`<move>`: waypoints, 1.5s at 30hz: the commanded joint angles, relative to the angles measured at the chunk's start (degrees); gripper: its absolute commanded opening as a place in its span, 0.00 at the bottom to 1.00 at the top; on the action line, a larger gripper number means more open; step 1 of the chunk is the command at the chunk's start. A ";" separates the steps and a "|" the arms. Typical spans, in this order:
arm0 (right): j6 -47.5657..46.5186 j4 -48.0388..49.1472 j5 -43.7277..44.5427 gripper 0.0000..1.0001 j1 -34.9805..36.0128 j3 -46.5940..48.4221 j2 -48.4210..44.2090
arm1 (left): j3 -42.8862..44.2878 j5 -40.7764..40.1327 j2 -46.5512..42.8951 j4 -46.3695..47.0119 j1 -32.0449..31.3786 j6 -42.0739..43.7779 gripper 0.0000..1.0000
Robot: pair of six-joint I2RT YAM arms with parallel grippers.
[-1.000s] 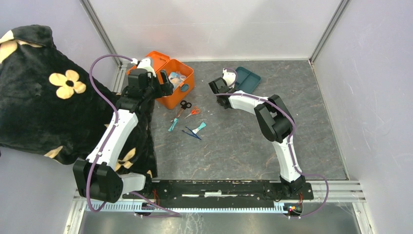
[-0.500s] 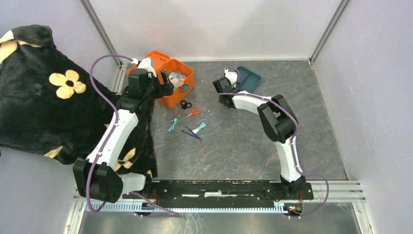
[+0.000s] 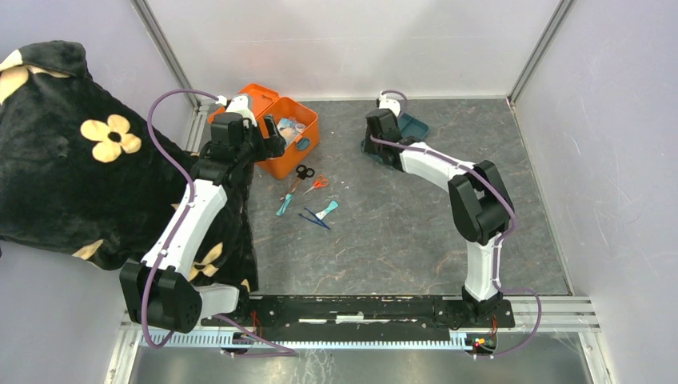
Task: Organize the medicine kit
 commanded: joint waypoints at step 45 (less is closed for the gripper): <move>-13.63 0.39 -13.87 0.45 -9.28 15.43 12.20 | 1.12 -0.32 -1.26 1.56 -0.57 -0.07 0.92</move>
